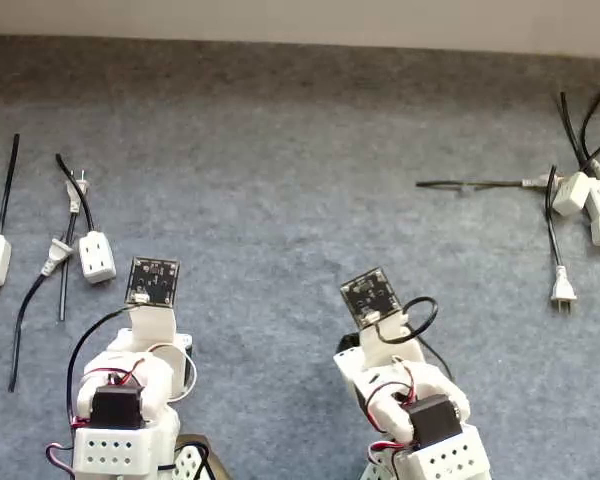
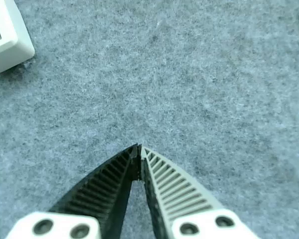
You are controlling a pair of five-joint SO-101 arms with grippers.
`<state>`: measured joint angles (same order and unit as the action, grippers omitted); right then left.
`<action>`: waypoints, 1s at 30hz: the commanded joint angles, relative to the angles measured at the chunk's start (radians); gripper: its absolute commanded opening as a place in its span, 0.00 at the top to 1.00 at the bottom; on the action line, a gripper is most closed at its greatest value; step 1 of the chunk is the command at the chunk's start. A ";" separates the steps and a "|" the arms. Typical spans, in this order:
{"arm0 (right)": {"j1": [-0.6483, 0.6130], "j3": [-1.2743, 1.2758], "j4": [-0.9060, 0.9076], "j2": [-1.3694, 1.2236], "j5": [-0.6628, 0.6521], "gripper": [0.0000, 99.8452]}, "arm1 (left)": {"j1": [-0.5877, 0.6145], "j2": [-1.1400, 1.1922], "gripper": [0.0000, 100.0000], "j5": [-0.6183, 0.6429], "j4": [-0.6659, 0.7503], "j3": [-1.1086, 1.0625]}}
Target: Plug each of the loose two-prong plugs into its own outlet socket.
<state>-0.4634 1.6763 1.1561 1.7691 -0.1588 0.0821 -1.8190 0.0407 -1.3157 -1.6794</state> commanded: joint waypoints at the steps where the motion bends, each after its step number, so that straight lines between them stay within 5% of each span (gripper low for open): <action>1: -0.010 0.122 -0.004 -0.007 -0.005 0.97 | -0.016 0.002 0.98 -0.003 -0.005 -0.016; 6: 0.030 0.116 -0.165 -0.007 -0.009 0.97 | -0.016 0.002 0.98 -0.003 -0.005 -0.016; 12: 0.599 -0.081 -0.209 0.025 -0.359 0.97 | -0.016 0.002 0.98 -0.003 -0.005 -0.016; 18: 1.023 -0.110 -0.544 0.024 -0.393 0.97 | -0.016 0.002 0.98 -0.003 -0.005 -0.016; 25: 1.224 -0.395 -0.595 -0.437 -0.103 0.95 | -0.016 0.002 0.98 -0.003 -0.005 -0.016; 30: 1.227 -0.990 -0.386 -1.130 0.044 0.76 | -0.016 0.002 0.98 -0.003 -0.005 -0.016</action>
<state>0.7503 1.1070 0.6621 1.1017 -0.1895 0.0821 -1.8190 0.0407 -1.3157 -1.6794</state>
